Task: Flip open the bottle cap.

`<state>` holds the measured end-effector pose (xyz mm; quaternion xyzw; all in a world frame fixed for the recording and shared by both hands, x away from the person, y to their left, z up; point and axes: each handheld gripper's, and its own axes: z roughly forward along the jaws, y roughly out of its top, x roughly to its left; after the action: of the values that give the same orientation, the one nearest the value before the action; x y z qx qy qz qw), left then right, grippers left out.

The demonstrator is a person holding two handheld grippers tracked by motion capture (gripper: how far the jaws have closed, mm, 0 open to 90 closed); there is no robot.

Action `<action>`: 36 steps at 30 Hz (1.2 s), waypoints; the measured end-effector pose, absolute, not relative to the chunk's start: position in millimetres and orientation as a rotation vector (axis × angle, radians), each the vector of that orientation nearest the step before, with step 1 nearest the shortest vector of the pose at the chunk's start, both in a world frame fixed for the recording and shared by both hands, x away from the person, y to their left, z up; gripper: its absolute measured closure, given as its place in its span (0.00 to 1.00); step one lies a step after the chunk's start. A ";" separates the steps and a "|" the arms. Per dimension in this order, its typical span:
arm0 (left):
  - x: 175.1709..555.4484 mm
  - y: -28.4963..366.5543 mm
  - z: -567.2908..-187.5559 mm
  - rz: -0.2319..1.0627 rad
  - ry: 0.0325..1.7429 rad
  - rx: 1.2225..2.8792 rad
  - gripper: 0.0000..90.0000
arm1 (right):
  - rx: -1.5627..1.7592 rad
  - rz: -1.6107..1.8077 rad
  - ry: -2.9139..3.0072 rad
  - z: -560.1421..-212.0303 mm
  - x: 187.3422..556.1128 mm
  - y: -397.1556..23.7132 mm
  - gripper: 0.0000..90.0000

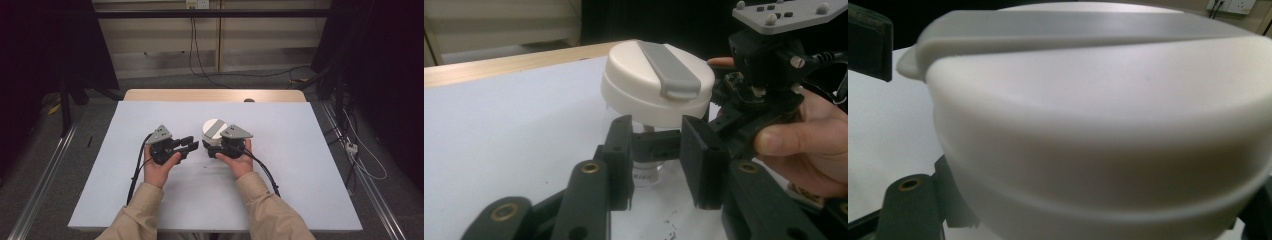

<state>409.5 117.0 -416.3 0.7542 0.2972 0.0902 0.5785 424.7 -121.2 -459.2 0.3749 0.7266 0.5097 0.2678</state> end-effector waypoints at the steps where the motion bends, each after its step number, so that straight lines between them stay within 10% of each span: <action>1: 410.0 116.1 -415.7 0.212 0.690 1.768 0.77 | 1.010 1.375 1.960 -459.3 424.6 -121.2 0.21; 19: 416.1 99.7 -420.1 0.196 0.697 1.832 0.99 | 1.010 1.376 1.962 -459.5 425.0 -121.2 0.21; 36: 417.0 87.5 -411.9 0.216 0.676 1.856 1.00 | 1.014 1.375 1.964 -459.8 424.8 -121.2 0.21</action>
<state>417.0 87.5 -411.9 0.7827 0.2852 0.0913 0.5456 424.8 -121.2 -459.8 0.3753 0.7273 0.5092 0.2660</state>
